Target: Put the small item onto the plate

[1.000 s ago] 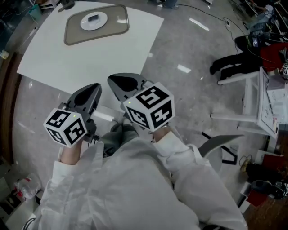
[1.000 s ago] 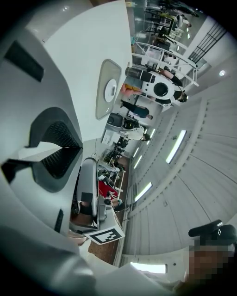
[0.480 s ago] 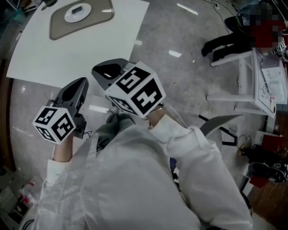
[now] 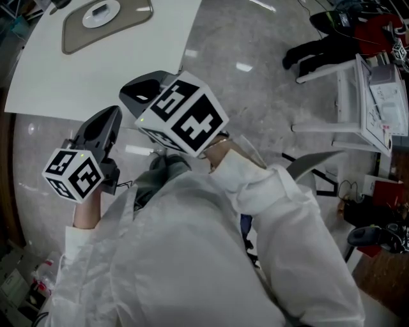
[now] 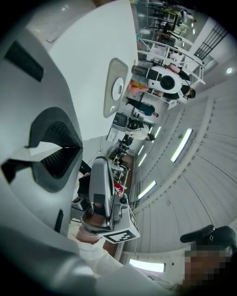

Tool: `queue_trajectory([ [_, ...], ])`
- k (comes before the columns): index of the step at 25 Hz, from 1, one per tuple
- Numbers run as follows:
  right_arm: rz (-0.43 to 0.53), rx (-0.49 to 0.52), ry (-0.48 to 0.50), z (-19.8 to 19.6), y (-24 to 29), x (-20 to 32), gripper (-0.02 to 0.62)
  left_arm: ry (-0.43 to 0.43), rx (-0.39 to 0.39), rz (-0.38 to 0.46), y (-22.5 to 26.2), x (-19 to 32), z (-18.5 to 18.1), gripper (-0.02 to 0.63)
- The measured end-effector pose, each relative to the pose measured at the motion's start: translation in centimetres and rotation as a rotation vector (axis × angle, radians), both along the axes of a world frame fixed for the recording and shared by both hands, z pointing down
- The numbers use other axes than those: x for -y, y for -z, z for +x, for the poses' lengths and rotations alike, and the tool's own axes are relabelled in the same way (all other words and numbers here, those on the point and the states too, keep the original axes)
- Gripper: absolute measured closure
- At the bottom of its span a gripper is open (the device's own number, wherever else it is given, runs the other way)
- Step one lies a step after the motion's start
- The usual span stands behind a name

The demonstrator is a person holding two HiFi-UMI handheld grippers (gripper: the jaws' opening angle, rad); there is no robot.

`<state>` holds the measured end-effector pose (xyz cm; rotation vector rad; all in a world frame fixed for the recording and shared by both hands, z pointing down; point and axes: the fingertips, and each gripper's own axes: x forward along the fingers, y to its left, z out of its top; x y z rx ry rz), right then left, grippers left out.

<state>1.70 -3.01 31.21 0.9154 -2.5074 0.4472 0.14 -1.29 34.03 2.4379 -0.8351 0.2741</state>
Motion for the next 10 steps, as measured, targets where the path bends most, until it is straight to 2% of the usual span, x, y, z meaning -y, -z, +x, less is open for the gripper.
queue_trajectory([
  [5,0.026,-0.004,0.003,-0.4,0.2,0.4,0.581,0.007,0.003,-0.014,-0.6,0.0,-0.2,0.596],
  [10,-0.012,0.033,-0.050,1.2,-1.0,-1.2,0.581,-0.009,0.016,-0.042,-1.6,-1.4,0.9,0.597],
])
